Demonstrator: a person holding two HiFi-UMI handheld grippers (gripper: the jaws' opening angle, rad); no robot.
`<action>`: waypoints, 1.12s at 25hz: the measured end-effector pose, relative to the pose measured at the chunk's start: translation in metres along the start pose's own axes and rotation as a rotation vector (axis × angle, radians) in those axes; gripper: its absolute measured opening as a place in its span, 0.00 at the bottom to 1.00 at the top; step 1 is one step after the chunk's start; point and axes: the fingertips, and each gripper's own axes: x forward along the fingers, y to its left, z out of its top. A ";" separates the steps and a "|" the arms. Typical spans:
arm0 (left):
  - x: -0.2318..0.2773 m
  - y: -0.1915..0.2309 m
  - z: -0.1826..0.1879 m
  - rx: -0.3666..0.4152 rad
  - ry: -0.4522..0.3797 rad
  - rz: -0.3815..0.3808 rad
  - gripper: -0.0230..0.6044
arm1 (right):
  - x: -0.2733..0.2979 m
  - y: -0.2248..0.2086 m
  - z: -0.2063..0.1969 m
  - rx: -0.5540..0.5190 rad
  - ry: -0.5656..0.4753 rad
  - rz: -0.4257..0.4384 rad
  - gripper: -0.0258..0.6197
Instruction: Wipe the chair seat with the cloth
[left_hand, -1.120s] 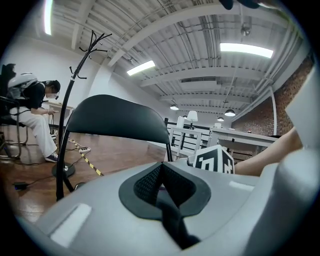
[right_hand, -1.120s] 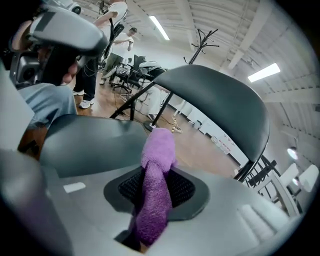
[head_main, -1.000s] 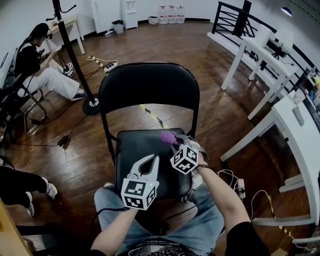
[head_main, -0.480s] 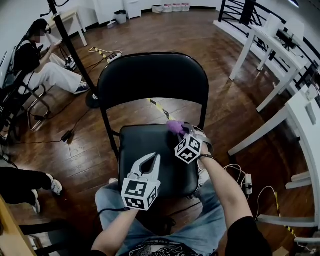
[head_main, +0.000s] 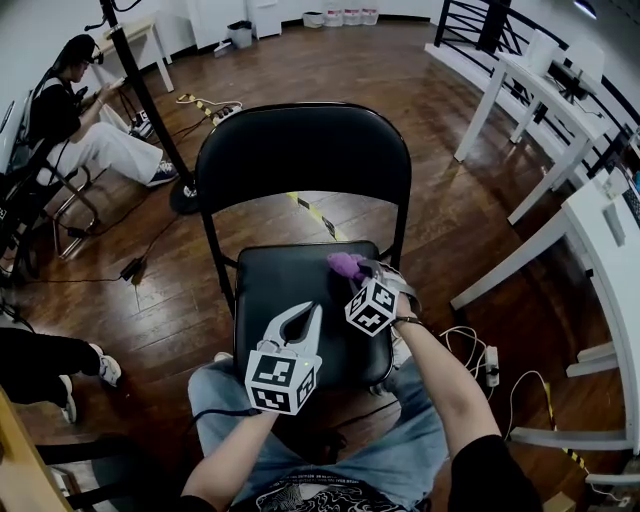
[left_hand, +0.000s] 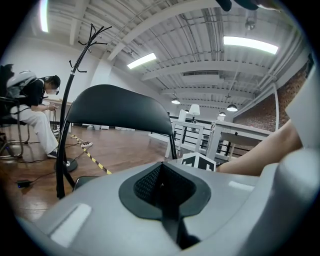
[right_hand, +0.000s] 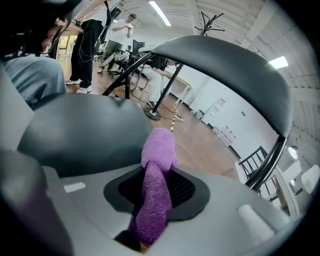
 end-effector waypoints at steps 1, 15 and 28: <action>-0.001 -0.001 0.000 0.002 0.000 -0.001 0.04 | -0.002 0.005 -0.001 0.001 -0.001 0.004 0.18; -0.010 -0.026 0.002 -0.007 -0.021 -0.011 0.04 | -0.060 0.069 -0.021 0.006 -0.031 0.052 0.18; -0.013 -0.053 0.005 0.006 -0.041 -0.047 0.04 | -0.123 0.139 -0.042 0.083 -0.052 0.094 0.18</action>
